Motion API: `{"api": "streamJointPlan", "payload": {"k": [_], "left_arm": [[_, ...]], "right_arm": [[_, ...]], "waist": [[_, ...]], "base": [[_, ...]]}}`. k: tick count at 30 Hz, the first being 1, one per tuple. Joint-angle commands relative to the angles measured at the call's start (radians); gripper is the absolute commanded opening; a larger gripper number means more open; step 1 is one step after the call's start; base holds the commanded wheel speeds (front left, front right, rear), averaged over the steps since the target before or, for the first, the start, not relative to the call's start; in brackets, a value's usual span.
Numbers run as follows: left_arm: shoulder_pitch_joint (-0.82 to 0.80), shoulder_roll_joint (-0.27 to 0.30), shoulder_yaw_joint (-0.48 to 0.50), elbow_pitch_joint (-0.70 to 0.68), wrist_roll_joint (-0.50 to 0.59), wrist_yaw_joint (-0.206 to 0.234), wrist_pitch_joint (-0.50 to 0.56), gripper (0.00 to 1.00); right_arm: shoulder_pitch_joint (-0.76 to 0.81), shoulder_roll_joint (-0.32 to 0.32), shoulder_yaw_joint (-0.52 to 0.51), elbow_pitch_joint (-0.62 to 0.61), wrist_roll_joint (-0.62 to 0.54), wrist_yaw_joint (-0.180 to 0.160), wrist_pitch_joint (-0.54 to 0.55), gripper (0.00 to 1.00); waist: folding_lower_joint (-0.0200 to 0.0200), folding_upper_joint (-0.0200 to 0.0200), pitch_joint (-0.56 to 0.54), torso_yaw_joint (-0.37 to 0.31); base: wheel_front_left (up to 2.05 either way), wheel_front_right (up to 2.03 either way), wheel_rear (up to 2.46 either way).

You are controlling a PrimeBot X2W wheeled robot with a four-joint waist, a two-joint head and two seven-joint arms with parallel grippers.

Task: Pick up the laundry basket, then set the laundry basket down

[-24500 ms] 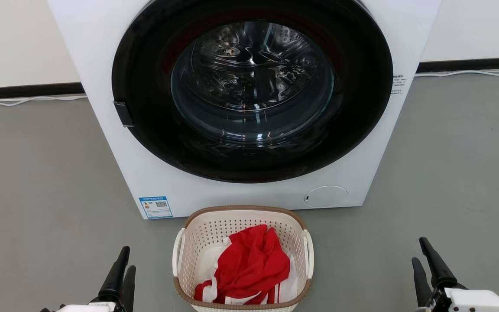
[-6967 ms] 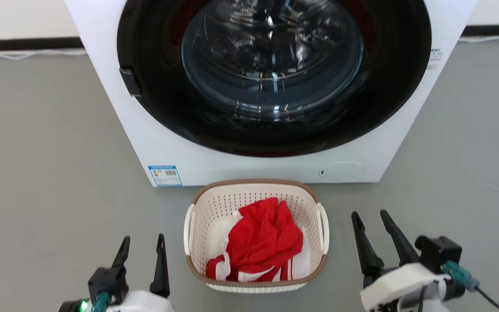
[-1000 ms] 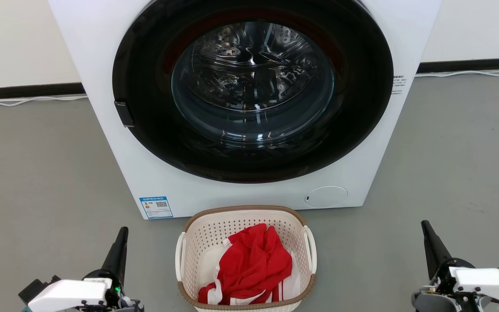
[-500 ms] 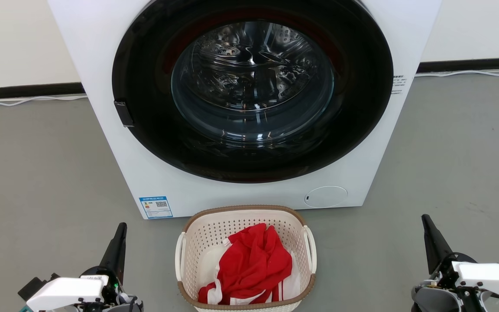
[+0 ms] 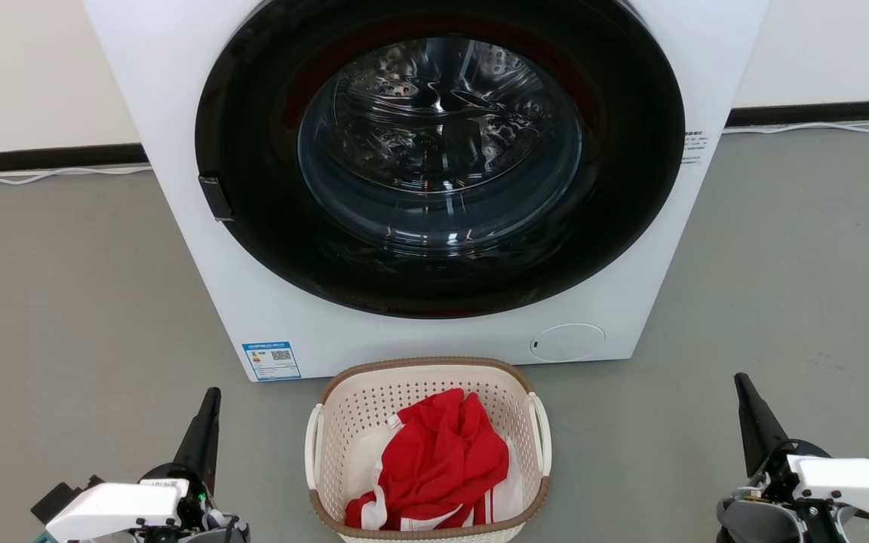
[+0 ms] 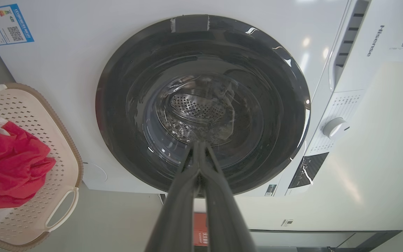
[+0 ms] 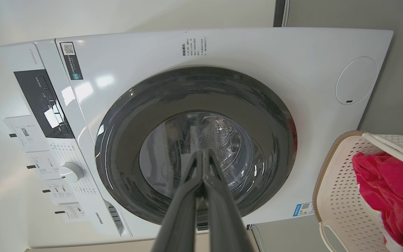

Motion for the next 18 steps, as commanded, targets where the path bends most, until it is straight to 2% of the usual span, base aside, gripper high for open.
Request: {"api": "streamJointPlan", "payload": {"k": [1,18], "left_arm": [[-0.055,0.011,0.031,-0.022,-0.004,-0.007,0.006,0.0],[-0.055,0.01,0.031,-0.022,-0.004,-0.007,0.006,0.0]], "right_arm": [[-0.041,-0.006,0.019,-0.03,0.008,0.007,0.008,0.0],[-0.041,-0.006,0.018,-0.029,0.007,0.007,0.009,0.0]], "waist": [[0.0,-0.0001,0.0,0.0],[0.0,-0.0001,0.0,0.0]], "base": [[0.0,0.0,0.0],[0.0,0.0,0.0]]}}
